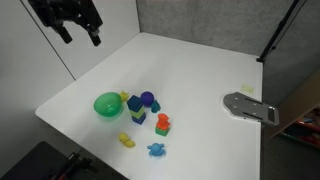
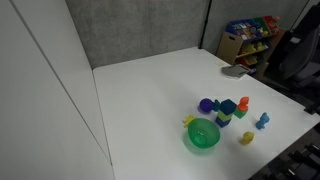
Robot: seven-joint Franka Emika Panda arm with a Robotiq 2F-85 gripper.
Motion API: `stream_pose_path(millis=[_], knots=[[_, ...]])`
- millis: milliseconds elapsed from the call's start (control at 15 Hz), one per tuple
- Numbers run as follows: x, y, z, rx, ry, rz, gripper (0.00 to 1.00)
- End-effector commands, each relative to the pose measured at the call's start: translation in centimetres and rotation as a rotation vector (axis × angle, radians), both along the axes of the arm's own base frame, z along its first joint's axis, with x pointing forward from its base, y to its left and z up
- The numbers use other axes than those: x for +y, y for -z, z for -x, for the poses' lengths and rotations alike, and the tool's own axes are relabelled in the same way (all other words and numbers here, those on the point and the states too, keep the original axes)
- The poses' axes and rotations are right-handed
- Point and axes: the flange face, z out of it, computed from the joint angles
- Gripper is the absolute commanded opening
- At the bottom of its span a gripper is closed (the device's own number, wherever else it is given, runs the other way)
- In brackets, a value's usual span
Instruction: Place the purple ball in the bowl
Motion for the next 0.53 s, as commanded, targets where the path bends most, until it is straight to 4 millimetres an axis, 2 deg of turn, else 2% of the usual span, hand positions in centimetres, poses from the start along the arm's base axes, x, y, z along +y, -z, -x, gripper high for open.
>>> stream_pose_path(millis=[0,467], knots=[[0.8,1.9,-4.4,0.004,0.014,-0.037,1.0],[1.0,9.1,-10.6,0.025,0.049,-0.075,1.0]])
